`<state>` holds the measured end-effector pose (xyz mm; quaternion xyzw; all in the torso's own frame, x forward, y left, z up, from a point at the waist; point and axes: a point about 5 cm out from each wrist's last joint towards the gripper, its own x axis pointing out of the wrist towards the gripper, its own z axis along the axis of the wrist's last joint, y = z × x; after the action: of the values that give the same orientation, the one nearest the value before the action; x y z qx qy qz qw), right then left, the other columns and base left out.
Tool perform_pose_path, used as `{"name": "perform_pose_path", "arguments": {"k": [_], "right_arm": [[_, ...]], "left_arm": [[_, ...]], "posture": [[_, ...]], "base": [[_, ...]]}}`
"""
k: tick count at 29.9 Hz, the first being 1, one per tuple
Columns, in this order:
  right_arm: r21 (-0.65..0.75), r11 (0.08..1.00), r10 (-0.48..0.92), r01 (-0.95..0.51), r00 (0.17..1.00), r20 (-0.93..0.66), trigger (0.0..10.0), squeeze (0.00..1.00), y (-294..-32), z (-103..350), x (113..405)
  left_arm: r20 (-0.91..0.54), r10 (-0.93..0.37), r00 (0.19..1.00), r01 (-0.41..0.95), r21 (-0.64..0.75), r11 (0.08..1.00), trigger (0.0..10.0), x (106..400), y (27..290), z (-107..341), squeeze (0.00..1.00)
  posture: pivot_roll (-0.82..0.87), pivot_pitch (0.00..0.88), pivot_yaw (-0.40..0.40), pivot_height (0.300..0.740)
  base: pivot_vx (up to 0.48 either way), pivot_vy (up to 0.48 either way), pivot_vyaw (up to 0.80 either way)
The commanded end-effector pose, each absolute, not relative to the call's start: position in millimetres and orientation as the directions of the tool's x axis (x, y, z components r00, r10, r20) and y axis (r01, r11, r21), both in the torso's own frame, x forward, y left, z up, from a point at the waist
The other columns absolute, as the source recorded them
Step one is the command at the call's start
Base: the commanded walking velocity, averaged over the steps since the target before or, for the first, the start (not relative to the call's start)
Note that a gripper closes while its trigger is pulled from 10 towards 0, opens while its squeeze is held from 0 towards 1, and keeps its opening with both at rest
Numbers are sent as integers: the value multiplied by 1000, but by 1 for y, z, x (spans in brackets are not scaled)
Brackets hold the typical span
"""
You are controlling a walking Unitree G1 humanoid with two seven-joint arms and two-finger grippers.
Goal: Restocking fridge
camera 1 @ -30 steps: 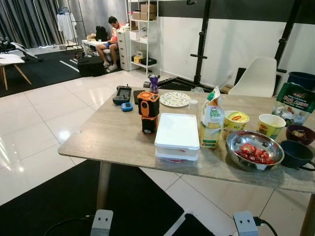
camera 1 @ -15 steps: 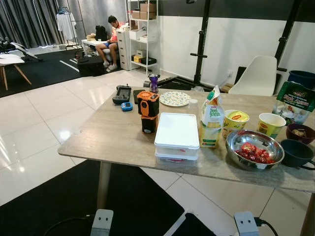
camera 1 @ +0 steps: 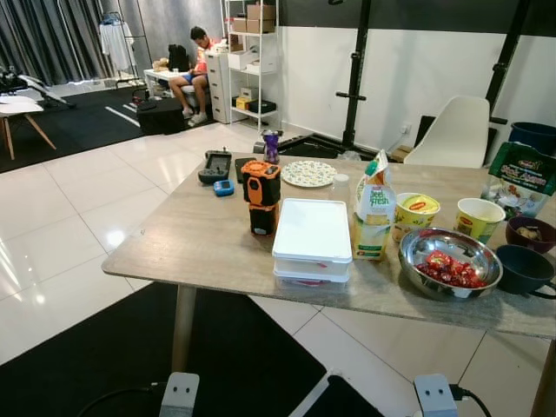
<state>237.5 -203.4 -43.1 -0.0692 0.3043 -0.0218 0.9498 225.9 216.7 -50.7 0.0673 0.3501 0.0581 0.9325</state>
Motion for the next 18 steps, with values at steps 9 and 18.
{"name": "perform_pose_path", "arguments": {"k": [9,18], "right_arm": [[-141,990,-97,19,814,-573,10000,0,-206,-43,236],[-142,990,-99,21,814,-572,10000,0,-207,-43,236]], "left_arm": [[-653,161,740,-53,183,982,10000,223,222,-51,0],[-644,158,748,-50,182,982,10000,228,221,-49,0]], "posture": [[-19,47,5,740],[-22,49,8,740]], "base": [[0,0,-778],[0,0,-800]]}}
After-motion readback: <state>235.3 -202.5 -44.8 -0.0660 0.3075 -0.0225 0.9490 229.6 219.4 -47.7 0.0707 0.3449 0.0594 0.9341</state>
